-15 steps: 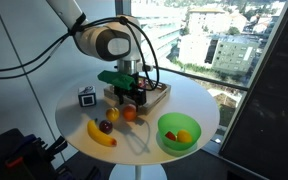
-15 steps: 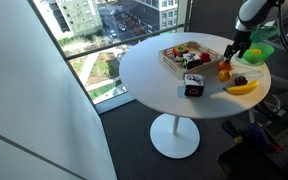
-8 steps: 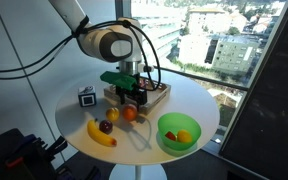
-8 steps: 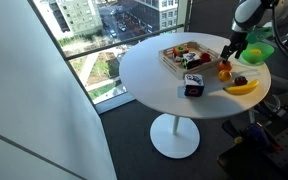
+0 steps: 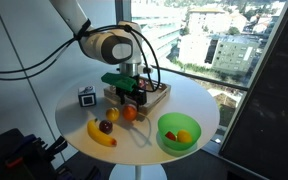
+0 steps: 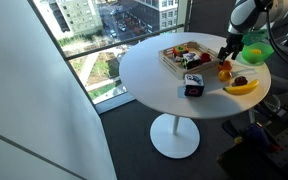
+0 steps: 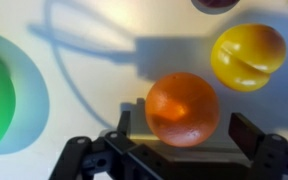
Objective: Put the orange in the bowl
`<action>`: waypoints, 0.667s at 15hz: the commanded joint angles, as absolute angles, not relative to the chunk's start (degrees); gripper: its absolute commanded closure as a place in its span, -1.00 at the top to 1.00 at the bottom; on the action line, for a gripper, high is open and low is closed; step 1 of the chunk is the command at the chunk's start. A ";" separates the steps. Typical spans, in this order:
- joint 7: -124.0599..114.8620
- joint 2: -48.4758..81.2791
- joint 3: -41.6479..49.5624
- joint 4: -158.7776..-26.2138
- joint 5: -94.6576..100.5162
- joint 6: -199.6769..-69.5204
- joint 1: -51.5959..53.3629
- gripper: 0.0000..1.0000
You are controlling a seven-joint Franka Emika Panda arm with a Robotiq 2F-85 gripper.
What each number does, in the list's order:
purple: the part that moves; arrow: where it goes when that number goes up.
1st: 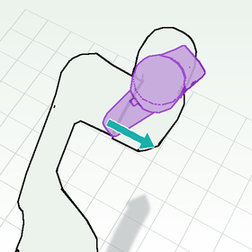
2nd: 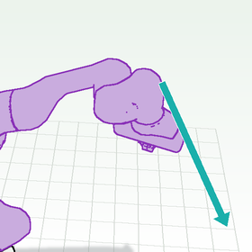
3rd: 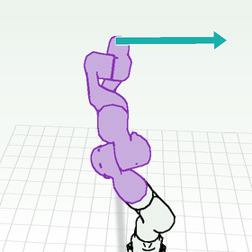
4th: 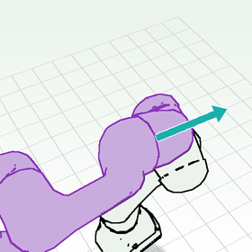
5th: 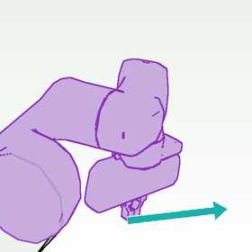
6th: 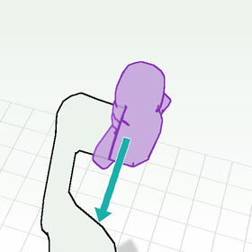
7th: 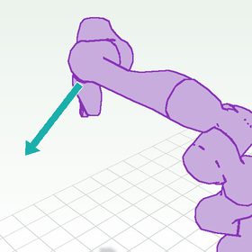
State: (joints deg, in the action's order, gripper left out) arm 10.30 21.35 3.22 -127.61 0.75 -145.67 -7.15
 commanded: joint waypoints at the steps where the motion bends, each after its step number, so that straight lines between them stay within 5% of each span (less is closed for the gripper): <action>1: 9.63 22.79 2.77 -126.15 0.19 -146.61 -7.09 1.00; 10: 9.11 23.81 3.10 -126.08 0.87 -147.34 -6.72 1.00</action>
